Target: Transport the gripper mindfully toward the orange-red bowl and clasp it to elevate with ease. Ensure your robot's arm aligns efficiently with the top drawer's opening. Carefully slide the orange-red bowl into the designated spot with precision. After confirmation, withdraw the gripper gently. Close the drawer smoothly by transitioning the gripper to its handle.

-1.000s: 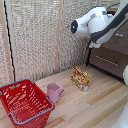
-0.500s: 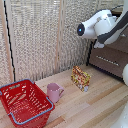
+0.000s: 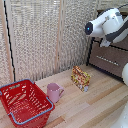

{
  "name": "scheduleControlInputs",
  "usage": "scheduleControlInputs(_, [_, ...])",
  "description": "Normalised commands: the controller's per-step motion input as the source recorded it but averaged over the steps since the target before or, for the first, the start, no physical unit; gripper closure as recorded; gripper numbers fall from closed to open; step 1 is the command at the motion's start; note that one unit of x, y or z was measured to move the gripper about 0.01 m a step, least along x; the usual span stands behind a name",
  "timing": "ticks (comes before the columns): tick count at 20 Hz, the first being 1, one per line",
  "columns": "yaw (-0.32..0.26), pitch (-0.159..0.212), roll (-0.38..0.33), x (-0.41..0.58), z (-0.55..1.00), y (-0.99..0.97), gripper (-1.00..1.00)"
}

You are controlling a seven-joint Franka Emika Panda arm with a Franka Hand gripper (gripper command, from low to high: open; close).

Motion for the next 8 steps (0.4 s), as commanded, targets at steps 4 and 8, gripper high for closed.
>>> scheduleControlInputs(4, [0.070,0.072,0.000,0.134,0.12,0.00,-1.00])
scheduleControlInputs(8, [0.001,0.134,0.020,0.267,0.33,-0.08,-1.00])
